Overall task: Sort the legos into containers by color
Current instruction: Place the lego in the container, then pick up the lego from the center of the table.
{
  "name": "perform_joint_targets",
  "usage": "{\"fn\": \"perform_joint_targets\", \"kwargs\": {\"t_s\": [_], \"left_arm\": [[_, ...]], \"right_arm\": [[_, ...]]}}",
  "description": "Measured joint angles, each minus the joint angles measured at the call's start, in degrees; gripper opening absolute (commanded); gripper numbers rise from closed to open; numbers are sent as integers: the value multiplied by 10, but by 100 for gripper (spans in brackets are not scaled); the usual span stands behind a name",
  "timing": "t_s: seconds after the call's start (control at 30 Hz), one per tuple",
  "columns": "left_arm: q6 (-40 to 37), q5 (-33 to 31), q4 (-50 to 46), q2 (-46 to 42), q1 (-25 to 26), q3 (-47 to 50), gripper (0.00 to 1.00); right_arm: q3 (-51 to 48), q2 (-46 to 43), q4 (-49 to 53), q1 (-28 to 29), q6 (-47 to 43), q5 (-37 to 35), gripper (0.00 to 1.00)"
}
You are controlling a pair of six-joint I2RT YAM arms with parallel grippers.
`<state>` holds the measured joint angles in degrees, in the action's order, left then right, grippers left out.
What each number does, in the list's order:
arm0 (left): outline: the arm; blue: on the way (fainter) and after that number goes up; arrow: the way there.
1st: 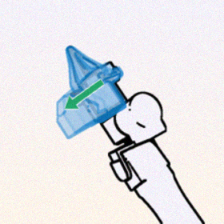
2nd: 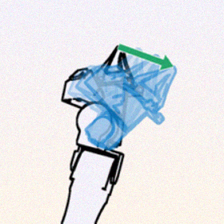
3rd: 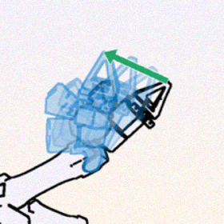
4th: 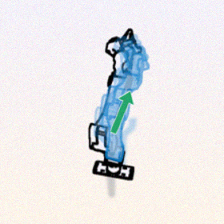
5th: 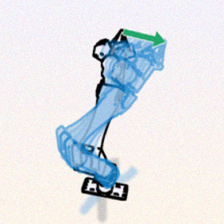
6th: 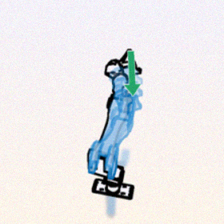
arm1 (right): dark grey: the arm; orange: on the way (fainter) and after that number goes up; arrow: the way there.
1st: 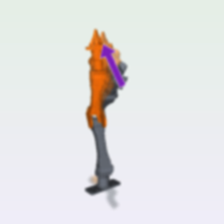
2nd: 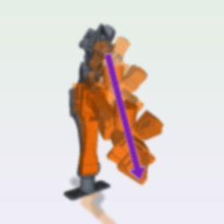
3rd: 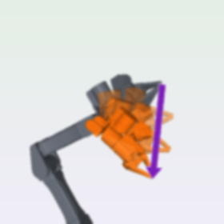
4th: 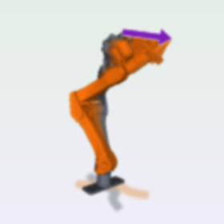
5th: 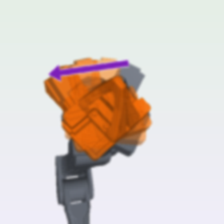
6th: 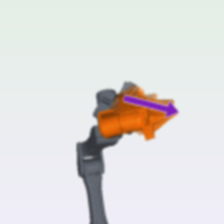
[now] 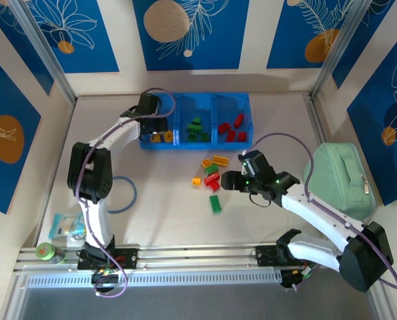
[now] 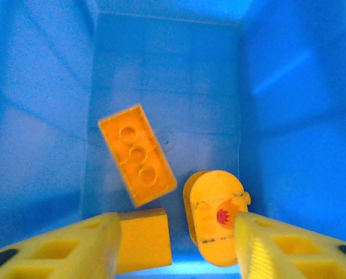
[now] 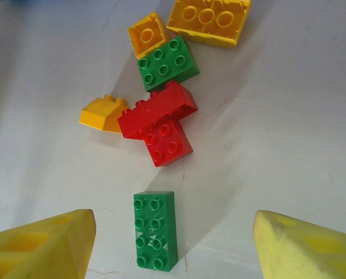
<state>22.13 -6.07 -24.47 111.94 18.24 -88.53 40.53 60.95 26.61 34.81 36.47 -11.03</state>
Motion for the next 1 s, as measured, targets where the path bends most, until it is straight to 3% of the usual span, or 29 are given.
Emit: {"fn": "perform_joint_targets", "kwargs": {"t_s": [0.33,0.67,1.0], "left_arm": [[5,0,53,-210,30,163,64],[24,-5,87,-384,84,351,66],[56,-37,62,-575,117,462,66]], "right_arm": [[75,104,0,62,-22,-11,78],[231,298,39,118,-44,-29,74],[373,473,115,140,-45,-49,69]]}}
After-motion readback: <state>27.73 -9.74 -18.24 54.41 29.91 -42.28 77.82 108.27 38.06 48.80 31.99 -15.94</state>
